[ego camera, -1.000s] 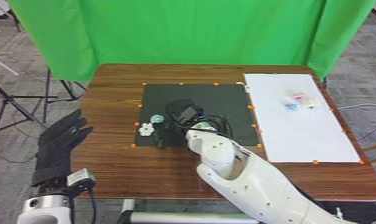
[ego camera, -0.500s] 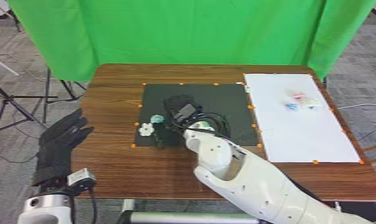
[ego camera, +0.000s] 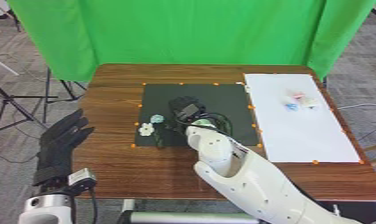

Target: Arrange flowers

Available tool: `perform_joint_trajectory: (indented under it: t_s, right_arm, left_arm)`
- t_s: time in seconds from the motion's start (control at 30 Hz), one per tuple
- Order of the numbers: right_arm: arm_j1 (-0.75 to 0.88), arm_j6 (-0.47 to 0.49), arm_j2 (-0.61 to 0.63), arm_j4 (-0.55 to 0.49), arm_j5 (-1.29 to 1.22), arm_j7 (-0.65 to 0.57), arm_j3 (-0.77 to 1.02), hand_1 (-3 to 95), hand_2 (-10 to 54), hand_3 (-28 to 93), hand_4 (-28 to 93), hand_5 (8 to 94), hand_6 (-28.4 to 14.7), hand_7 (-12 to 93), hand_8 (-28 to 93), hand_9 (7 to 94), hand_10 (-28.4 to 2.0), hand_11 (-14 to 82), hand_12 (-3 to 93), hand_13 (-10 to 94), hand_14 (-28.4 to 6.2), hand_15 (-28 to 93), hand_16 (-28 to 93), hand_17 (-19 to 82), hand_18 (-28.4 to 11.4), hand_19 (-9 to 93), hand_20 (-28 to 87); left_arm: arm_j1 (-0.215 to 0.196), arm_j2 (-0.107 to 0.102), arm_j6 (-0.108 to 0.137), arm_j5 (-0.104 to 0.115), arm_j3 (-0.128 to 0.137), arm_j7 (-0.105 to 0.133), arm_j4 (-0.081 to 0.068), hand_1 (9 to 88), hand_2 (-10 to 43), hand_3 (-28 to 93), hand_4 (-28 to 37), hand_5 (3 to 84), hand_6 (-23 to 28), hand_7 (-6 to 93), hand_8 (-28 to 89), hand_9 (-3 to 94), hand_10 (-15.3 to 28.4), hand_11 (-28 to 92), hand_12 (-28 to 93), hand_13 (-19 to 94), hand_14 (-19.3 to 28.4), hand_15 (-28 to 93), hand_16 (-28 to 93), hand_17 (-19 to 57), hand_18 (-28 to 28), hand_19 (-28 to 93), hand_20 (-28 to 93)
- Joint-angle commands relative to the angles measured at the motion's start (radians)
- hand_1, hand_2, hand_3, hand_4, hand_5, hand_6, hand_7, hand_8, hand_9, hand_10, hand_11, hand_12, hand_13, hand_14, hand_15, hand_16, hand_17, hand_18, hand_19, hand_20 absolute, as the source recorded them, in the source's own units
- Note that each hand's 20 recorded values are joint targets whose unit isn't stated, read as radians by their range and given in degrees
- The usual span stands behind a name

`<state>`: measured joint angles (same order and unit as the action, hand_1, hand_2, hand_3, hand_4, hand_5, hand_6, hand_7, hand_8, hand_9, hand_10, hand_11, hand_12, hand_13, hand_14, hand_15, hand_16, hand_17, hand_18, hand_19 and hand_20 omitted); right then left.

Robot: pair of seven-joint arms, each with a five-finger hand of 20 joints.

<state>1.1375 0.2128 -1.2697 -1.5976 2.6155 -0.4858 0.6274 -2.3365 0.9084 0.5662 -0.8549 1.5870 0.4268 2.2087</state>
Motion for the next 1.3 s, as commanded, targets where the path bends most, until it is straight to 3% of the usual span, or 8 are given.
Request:
perform_joint_trajectory:
  t_s: [0.03,0.3,0.53,0.63,0.8,0.83,1.03,1.3]
  right_arm:
    - [0.025,0.031,-0.033,-0.028,0.007,0.020,0.033,37.5,-9.5,81,-28,60.1,-9.6,20,-11,56.5,-19.6,44.2,22.1,59,-12.5,74,16,38,-18.7,93,15]
    - [0.026,0.065,-0.042,-0.053,-0.003,0.030,0.052,33.2,-9.5,80,-28,59.1,-12.0,17,-10,52.7,-21.8,43.6,21.7,56,-14.1,75,15,37,-19.6,93,13]
    - [-0.034,0.064,0.048,-0.140,-0.085,0.028,0.047,31.7,-9.5,80,-28,58.4,-13.4,15,-9,50.7,-22.7,42.3,21.2,54,-15.4,76,14,36,-20.4,93,12]
    - [-0.079,0.024,0.137,-0.188,-0.154,0.034,0.049,30.6,-9.5,80,-27,57.4,-13.3,15,-8,50.4,-23.0,41.2,20.8,54,-15.7,76,14,36,-20.4,93,11]
    - [-0.107,-0.043,0.298,-0.241,-0.243,0.062,0.096,30.1,-6.0,83,-26,56.4,-11.4,15,-9,51.2,-22.1,39.5,20.3,54,-15.3,76,13,36,-19.8,93,11]
    - [-0.133,-0.081,0.347,-0.242,-0.272,0.050,0.074,30.1,-5.5,83,-26,56.3,-11.2,16,-9,51.5,-22.0,38.7,20.0,54,-15.2,76,13,36,-19.8,93,11]
    - [-0.103,-0.052,0.474,-0.197,-0.322,0.031,0.169,30.0,-3.7,84,-25,56.0,-10.2,16,-10,52.9,-20.8,31.8,18.8,55,-14.9,75,13,35,-19.4,93,10]
    - [-0.062,-0.024,0.575,-0.113,-0.384,-0.021,0.243,29.9,-2.3,85,-26,55.3,-9.7,16,-10,53.6,-20.3,28.0,18.3,56,-14.0,74,12,35,-19.0,93,9]
  left_arm:
    - [-0.005,0.009,-0.008,-0.012,0.001,-0.014,-0.001,27.4,3.7,84,-17.2,37.8,9.5,16.5,-11,31.1,18.8,36,5,24,26.8,65,-18,-9.3,21.7,61,4]
    - [-0.009,0.008,-0.007,-0.014,0.003,-0.016,0.000,27.8,3.6,84,-16.9,37.8,9.5,16.6,-11,31.0,18.9,36,5,24,26.8,66,-18,-9.2,21.7,61,4]
    - [-0.059,-0.002,0.024,0.016,0.014,0.025,0.012,27.9,3.5,84,-16.7,37.9,9.5,16.6,-12,31.1,18.8,36,5,24,26.7,66,-18,-9.2,21.7,61,4]
    - [-0.078,-0.020,0.044,0.039,0.018,0.050,0.018,27.9,3.5,83,-16.9,37.9,9.6,16.6,-11,31.0,18.8,36,5,24,26.7,66,-18,-9.2,21.7,61,4]
    - [-0.093,-0.028,0.059,0.046,0.014,0.065,0.027,27.8,3.7,83,-17.1,37.9,9.6,16.5,-11,31.1,19.0,36,5,24,26.8,66,-18,-9.2,21.7,61,4]
    - [-0.089,-0.032,0.062,0.051,0.011,0.072,0.025,27.7,3.7,83,-17.1,37.9,9.6,16.5,-11,31.1,18.9,36,5,24,26.8,66,-18,-9.2,21.7,61,4]
    - [-0.105,-0.047,0.082,0.072,0.007,0.094,0.030,27.6,3.8,83,-17.6,37.9,9.6,16.4,-11,31.1,19.0,36,5,24,26.9,66,-18,-9.2,21.7,61,4]
    - [-0.091,-0.051,0.081,0.071,-0.012,0.102,0.026,27.2,4.0,84,-17.9,38.0,9.7,16.3,-11,31.2,19.1,36,5,24,27.0,65,-18,-9.3,21.7,61,4]
